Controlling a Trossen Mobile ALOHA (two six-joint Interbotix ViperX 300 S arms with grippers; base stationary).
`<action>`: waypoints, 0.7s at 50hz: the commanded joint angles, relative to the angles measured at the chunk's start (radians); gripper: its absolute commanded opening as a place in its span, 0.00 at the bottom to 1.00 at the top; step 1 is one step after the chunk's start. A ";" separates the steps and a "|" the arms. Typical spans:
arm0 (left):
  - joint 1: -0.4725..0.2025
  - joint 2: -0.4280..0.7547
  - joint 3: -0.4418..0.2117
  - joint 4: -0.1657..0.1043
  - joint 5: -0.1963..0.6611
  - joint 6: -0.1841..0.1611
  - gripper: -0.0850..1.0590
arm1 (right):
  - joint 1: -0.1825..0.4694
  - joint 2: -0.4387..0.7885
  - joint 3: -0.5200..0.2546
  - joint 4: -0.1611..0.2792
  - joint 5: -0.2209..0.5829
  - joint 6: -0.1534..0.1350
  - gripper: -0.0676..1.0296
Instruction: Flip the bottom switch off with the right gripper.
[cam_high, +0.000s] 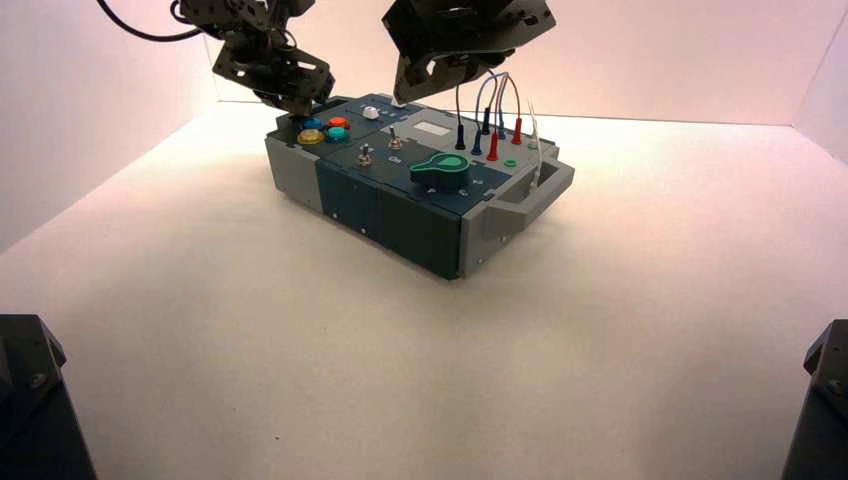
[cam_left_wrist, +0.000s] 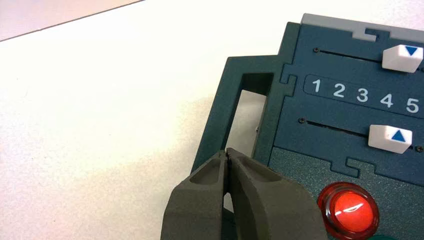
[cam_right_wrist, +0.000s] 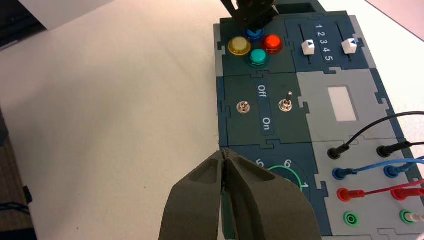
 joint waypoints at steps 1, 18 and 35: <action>0.014 -0.012 -0.023 0.002 -0.005 0.003 0.05 | 0.008 0.011 -0.028 0.005 -0.018 0.003 0.04; 0.012 0.000 -0.031 0.000 -0.003 -0.002 0.05 | 0.049 0.087 -0.069 0.011 -0.034 0.005 0.04; -0.002 -0.005 -0.031 -0.005 0.000 -0.009 0.05 | 0.052 0.124 -0.086 0.018 -0.034 0.005 0.04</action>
